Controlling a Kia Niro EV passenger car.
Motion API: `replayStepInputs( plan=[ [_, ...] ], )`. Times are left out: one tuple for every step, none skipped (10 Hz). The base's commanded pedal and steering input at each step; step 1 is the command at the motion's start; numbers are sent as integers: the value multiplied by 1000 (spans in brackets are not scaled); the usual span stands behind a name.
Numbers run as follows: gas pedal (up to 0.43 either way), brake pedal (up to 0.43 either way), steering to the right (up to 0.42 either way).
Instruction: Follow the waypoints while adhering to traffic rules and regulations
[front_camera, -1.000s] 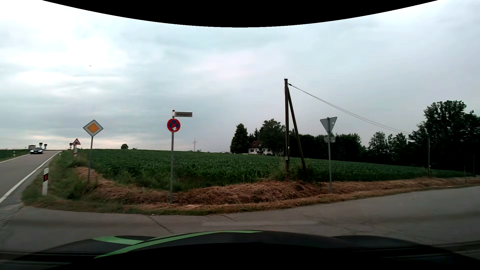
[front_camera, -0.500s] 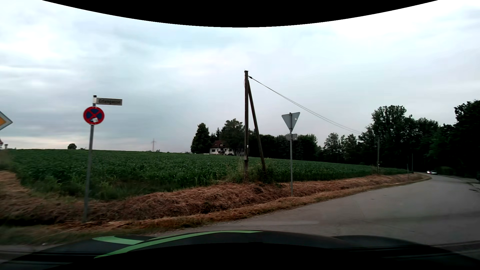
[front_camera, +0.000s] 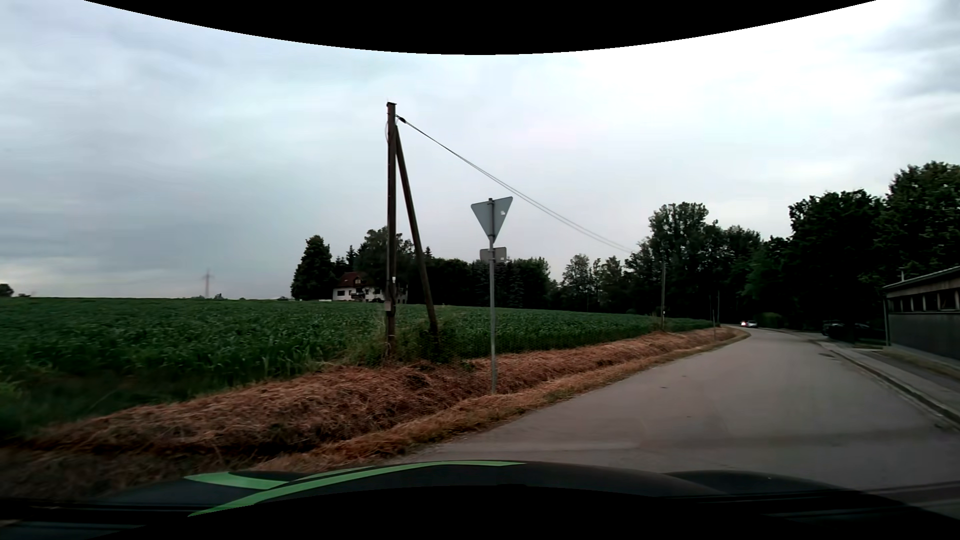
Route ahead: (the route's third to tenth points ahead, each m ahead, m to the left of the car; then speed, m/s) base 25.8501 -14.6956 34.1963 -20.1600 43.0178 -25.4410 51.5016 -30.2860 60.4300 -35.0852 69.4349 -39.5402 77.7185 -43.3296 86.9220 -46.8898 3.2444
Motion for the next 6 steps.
replayStepInputs(
  plan=[
    [118, 0, 505],
    [118, 0, 496],
    [118, 0, 489],
    [118, 0, 480],
    [118, 0, 463],
    [118, 0, 427]
  ],
)
